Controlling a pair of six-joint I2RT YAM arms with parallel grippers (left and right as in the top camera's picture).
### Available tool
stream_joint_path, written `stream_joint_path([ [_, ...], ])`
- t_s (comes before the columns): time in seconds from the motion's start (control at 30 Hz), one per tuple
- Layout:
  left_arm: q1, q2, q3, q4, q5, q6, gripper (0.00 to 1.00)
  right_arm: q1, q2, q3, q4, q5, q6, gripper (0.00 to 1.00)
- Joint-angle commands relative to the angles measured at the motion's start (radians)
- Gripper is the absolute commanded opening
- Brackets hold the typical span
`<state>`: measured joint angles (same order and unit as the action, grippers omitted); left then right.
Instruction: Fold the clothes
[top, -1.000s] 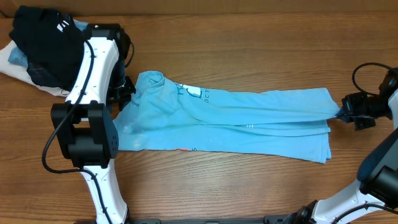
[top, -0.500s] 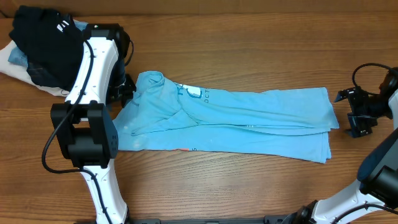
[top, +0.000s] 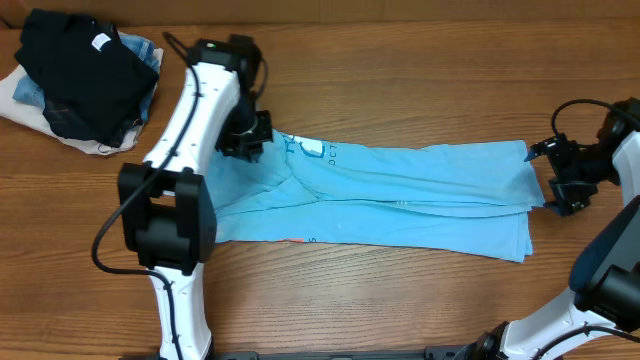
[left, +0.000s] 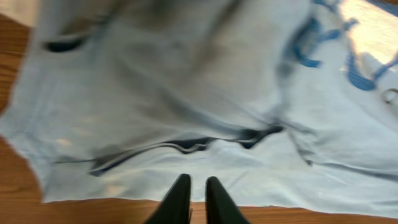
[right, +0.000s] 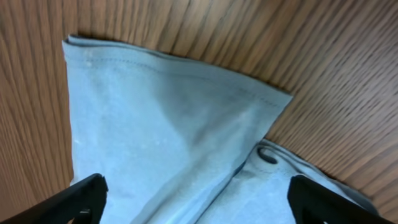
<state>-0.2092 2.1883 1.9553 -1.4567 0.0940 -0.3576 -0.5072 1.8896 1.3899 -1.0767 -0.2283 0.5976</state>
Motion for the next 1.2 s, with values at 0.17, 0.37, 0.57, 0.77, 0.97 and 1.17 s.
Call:
stream_joint_path([
  [0.17,-0.068,0.030,-0.085,0.087,0.118,0.010,0.04,0.019,-0.033,0.028,0.005,0.011,-0.023,0.74],
  [0.37,-0.085,0.084,-0.154,0.134,0.135,0.010,0.04,0.019,-0.032,0.028,0.013,0.038,-0.030,0.70],
  [0.57,-0.059,0.131,-0.154,0.164,0.130,0.010,0.04,0.019,-0.032,0.028,0.010,0.045,-0.030,0.76],
  [0.77,-0.012,0.138,-0.154,0.166,0.066,0.010,0.06,0.019,-0.032,0.028,-0.008,0.045,-0.030,0.77],
  [0.97,0.070,0.146,-0.155,0.180,0.052,0.014,0.08,0.020,-0.032,0.028,-0.033,0.042,-0.064,0.99],
  [1.17,0.148,0.147,-0.188,0.250,0.053,0.023,0.12,0.024,-0.033,0.028,-0.059,0.041,-0.106,1.00],
])
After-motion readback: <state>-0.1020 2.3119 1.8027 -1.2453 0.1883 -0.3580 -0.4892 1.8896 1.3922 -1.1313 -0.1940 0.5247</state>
